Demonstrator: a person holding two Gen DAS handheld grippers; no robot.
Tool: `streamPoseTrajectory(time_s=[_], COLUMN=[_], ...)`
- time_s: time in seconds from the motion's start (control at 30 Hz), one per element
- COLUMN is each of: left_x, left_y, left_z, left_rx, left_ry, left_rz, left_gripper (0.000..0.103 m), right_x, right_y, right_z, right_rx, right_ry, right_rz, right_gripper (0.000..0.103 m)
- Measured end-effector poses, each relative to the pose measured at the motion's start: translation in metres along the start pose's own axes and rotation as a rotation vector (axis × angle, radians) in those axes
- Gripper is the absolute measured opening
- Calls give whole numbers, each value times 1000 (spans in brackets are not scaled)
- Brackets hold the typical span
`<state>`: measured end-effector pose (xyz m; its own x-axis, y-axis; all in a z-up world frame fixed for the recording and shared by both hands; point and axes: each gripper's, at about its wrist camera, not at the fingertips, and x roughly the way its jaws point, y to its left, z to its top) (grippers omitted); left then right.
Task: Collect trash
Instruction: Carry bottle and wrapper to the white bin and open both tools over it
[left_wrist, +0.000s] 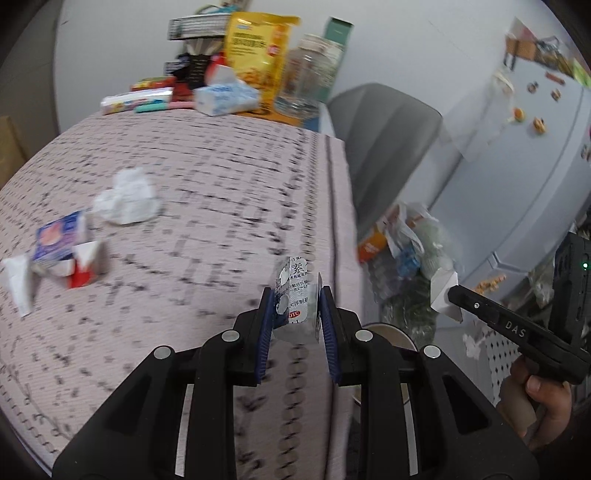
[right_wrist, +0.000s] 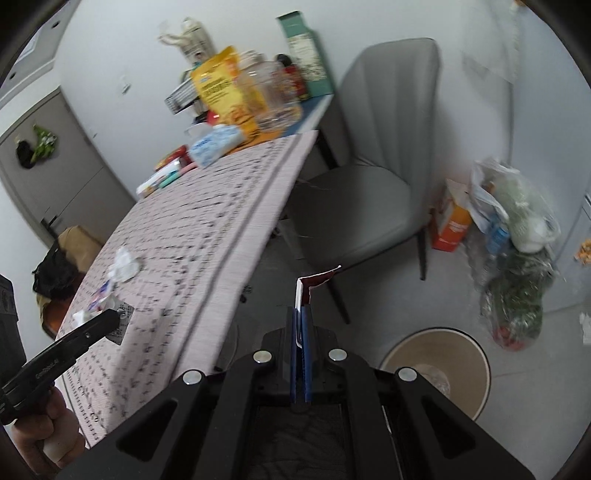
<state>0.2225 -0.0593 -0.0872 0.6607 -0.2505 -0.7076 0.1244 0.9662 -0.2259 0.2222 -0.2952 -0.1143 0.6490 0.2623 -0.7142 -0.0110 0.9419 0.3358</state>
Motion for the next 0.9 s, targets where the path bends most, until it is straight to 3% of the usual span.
streamPoseTrajectory(time_s=[0.23,0.53,0.6,0.67,0.9], left_x=[40,83,92,100,136], left_y=[-57,-103,-113,-121,-158], left_z=[1,-5,-9,-14,-33], left_rx=[87,135,143,156,192], left_ry=[74,172,197,221,327], left_rz=[-62,-113,-128,-139,-191], left_gripper=[25,25,25,25,25], right_x=[6,28,34,31,11], right_y=[-62,-128,-142,-153,-195], right_z=[-15,-41,-44,-47,-62], right_rx=[103,224,256,282,361], right_ry=[13,68,83,68,33], right_rz=[-82,-136,-138,-153,-223], right_gripper=[4,7,18,55,58])
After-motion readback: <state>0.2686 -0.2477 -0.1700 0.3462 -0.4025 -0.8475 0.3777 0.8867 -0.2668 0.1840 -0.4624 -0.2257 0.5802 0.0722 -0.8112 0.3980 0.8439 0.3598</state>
